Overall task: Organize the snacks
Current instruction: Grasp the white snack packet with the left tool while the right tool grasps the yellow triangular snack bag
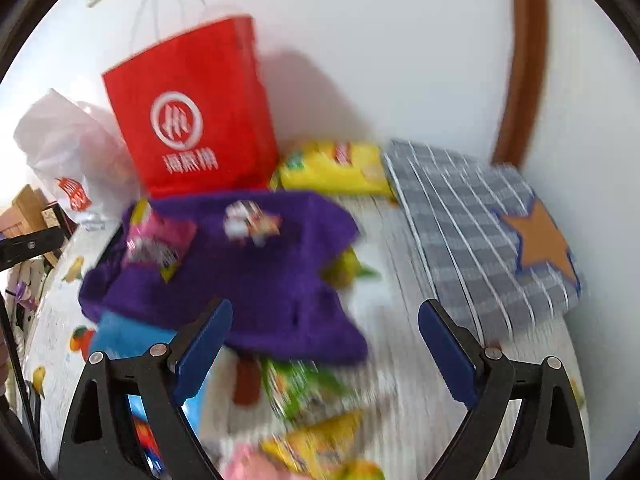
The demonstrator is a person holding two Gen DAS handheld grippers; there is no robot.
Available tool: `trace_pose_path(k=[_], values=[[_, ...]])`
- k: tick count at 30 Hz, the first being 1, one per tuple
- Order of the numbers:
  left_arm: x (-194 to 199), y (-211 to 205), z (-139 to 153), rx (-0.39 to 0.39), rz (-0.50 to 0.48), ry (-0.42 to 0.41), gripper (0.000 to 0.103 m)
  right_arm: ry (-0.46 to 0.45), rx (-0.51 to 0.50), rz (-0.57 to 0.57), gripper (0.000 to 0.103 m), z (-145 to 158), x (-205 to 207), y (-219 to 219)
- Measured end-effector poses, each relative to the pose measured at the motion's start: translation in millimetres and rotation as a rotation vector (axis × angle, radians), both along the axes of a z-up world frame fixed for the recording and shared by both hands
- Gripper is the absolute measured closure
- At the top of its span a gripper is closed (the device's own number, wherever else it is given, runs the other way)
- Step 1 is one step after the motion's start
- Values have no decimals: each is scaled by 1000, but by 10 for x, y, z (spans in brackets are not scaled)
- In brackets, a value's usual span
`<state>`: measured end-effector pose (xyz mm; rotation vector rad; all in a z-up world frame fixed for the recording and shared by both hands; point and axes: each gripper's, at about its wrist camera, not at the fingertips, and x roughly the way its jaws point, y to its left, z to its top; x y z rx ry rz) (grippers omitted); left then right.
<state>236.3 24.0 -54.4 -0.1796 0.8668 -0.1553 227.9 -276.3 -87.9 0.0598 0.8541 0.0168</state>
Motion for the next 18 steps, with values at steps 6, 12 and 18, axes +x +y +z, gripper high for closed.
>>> trace_pose_path(k=[6,12,18], values=[[-354,-8,-145,-27,-8,16,33,64,19,32,23,-353,-285,-29],[-629,8,-376,23,20,42,33,107,-21,54,23,-759,-367,114],[-839,168,-564,49,60,70,31,108,-66,37,33,-1004,-437,169]])
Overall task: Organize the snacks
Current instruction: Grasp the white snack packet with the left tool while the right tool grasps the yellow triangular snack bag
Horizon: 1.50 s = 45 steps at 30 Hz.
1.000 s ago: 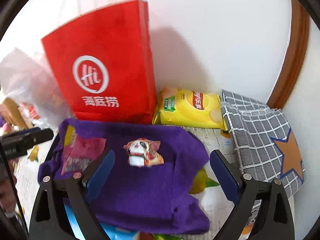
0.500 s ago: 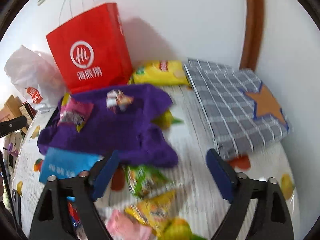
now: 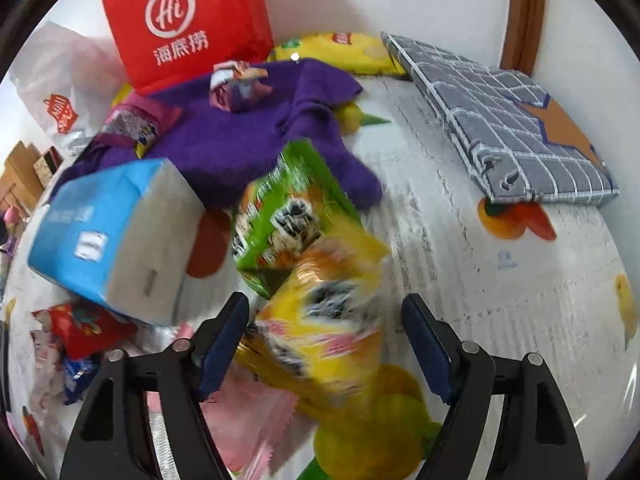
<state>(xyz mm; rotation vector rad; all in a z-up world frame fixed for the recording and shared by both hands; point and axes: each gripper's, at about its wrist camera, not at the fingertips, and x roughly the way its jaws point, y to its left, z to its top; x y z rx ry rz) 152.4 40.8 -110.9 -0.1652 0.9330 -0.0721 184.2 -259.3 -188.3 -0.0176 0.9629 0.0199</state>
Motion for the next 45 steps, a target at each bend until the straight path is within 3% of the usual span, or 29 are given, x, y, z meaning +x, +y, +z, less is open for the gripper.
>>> trace_pose_path(k=[3,6,19,27,33,39,41,43,45], values=[[-98,73,-44,9,3,6,31,-12,10,15,52,45,-88,7],[-187,98,-81,21,-3,10,31,-31,3,-9,59,96,-179,-43],[-547,-174,-395,-52,-102,114,31,-65,13,-59,60,171,-602,-283],[-546,-309,-555,-192,-107,175,31,-77,3,-40,60,175,-647,-231],[-378,-414,-586,-162,-60,175,31,-79,12,-23,59,142,-674,-186],[-231,-567,-598,-39,-58,166,31,-84,2,-14,59,105,-628,-170],[-243,-624,-615,17,-75,148,35,-84,2,-8,59,105,-617,-164],[-289,-635,-626,75,-91,124,45,-84,-1,-4,59,125,-625,-152],[-333,-590,-627,82,-121,110,50,-92,-3,10,59,162,-661,-136]])
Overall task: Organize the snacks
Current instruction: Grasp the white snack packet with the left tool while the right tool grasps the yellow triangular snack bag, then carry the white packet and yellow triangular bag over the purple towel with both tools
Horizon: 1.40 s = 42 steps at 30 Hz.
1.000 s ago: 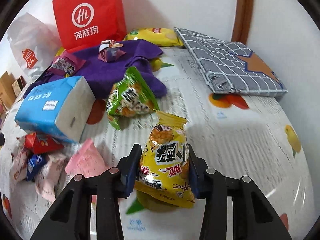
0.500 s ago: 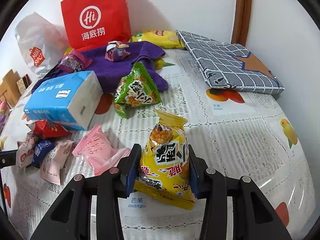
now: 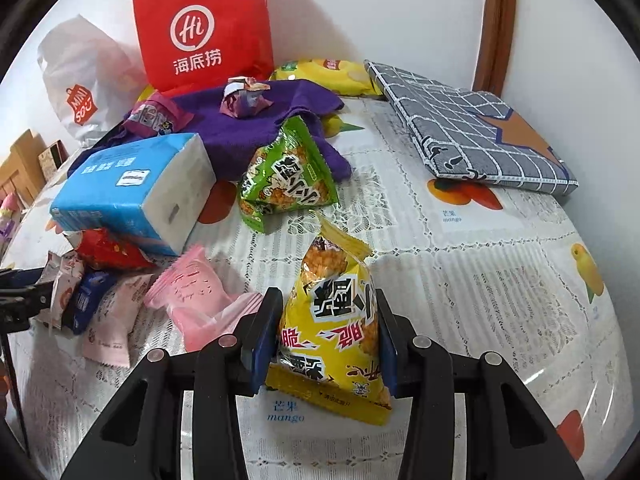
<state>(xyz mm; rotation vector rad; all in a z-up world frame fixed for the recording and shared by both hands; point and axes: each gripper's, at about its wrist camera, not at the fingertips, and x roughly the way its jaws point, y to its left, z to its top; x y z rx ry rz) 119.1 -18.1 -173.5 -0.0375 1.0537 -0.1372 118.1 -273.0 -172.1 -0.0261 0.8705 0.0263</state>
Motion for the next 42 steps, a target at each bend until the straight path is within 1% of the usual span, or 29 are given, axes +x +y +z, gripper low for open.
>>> trace_pose_path(k=[4,8,9,10,12,13,15,18,20,22,24,26,30,34,35,37,39,42], values=[[-32,116,-14,-5,-10,-19,49,-14,-12,27,59,13,-52,34],[-59,154,-25,27,-13,-48,52,6,2,21,58,-6,-82,-20],[-67,175,-27,35,-15,-55,52,6,6,18,55,5,-103,-36],[-67,193,-29,45,-11,-62,52,4,7,19,48,20,-130,-53],[-66,232,-42,93,13,-87,52,-1,-14,25,37,40,-188,-63],[-57,237,-57,117,23,-96,49,-5,-23,24,36,39,-202,-63],[-53,256,-78,124,39,-129,46,-2,-20,13,36,6,-206,-74],[-51,263,-94,123,50,-163,43,9,42,-22,36,-57,-153,-137],[-48,271,-96,119,53,-167,43,16,64,-52,41,-113,-114,-176],[-43,282,-96,110,54,-166,43,19,59,-58,43,-121,-105,-170],[-44,272,-100,117,57,-165,39,22,59,-61,44,-128,-102,-168],[-46,278,-105,108,53,-161,37,24,57,-60,44,-130,-99,-163],[-41,277,-112,104,50,-160,35,34,38,-58,43,-150,-80,-138],[-38,275,-112,105,50,-160,36,34,28,-58,43,-152,-82,-131],[-45,273,-105,105,48,-164,42,31,31,-63,45,-147,-85,-140],[-58,274,-96,100,41,-162,43,21,33,-76,51,-126,-101,-163],[-78,278,-83,98,29,-155,45,24,27,-72,54,-99,-120,-164],[-110,325,-31,51,24,-138,47,10,48,-57,57,7,-156,-156]])
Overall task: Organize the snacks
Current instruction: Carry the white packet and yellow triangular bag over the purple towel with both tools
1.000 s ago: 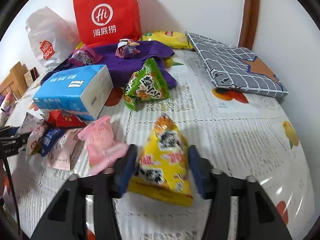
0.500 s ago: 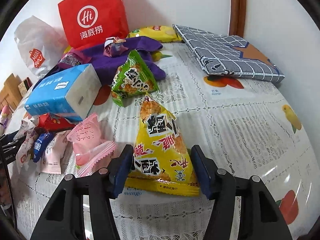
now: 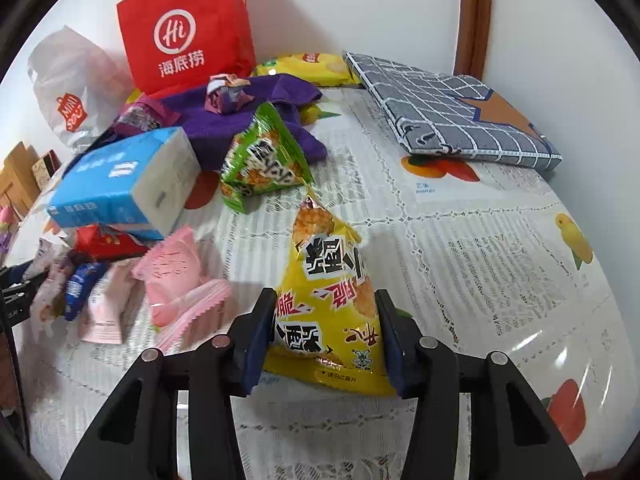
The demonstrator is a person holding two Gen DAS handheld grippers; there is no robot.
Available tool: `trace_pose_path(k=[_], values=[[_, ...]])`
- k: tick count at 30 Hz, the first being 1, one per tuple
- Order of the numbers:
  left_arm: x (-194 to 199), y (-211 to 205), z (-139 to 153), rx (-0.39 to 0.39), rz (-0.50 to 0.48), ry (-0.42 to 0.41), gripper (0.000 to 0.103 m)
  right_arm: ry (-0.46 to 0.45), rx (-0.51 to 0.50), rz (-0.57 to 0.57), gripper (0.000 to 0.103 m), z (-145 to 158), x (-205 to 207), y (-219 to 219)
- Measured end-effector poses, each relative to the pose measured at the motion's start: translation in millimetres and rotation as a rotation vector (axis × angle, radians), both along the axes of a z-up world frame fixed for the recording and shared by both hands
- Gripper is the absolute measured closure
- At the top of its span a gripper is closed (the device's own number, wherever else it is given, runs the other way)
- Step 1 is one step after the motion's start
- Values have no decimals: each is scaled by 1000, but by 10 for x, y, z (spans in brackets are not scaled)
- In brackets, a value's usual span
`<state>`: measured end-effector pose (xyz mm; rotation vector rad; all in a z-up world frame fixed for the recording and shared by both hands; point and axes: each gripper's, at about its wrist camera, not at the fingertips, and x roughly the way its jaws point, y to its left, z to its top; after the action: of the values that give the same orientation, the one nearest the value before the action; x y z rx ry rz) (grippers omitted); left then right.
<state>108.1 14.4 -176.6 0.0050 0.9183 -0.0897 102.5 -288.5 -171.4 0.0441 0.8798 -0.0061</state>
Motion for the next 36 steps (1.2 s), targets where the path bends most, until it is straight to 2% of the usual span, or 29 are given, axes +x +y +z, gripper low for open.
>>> trace_pose_path(k=[3,13,24,29,36], values=[[-35,61,115,-32,9,-12,47,-31,-7,10,58,145,-18,48],[60,141,643,-23,32,-88,47,-138,-31,78,60,666,147,290],[779,192,1178,-38,68,-138,47,-226,-8,121,60,1254,1016,512],[1157,208,1371,-32,90,-165,47,-243,0,138,60,1371,1452,623],[1681,228,1479,-40,107,-173,47,-235,-3,148,60,1384,1945,746]])
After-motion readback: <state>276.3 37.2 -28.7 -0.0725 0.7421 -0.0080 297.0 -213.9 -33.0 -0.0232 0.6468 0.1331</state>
